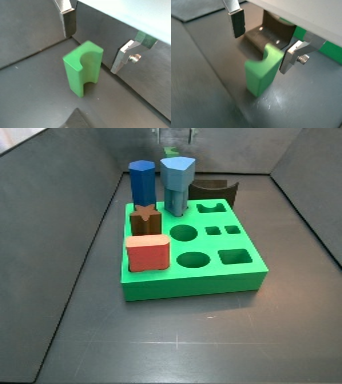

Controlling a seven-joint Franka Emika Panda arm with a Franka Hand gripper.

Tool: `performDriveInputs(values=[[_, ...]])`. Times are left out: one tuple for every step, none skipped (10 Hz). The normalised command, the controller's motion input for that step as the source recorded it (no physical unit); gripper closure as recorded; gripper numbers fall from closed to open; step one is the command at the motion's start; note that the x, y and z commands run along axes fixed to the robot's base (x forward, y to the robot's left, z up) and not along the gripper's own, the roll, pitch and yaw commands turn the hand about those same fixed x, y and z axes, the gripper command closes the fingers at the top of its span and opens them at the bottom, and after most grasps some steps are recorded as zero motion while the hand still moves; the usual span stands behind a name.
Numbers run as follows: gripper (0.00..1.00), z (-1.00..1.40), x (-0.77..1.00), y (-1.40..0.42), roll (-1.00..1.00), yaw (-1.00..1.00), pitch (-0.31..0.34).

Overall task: Pick up the arch object. Move up. Rotate the arch object. Move to above the board. Insert the arch object.
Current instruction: Pick up the arch object.

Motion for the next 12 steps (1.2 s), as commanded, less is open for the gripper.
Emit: performDriveInputs(values=[[0.00, -0.95, -0.27, 0.16, -0.11, 0.07, -0.047], [0.00, -0.76, -0.23, 0.00, -0.19, 0.02, -0.054], [0.00, -0.73, 0.00, -0.07, -0.18, 0.00, -0.077], [0.00, -0.73, 0.00, -0.11, -0.18, 0.00, -0.086], [0.00, -0.55, 0.00, -0.04, -0.17, 0.00, -0.076], [0.00, -0.38, -0.02, -0.07, -0.16, 0.14, -0.213], [0.00, -0.02, 0.00, 0.00, -0.04, 0.00, -0.044], [0.00, 0.00, 0.00, 0.00, 0.00, 0.00, 0.000], [1.00, 0.00, 0.00, 0.00, 0.00, 0.00, 0.000], [1.00, 0.00, 0.00, 0.00, 0.00, 0.00, 0.000], [1.00, 0.00, 0.00, 0.00, 0.00, 0.00, 0.000], [1.00, 0.00, 0.00, 0.00, 0.00, 0.00, 0.000]])
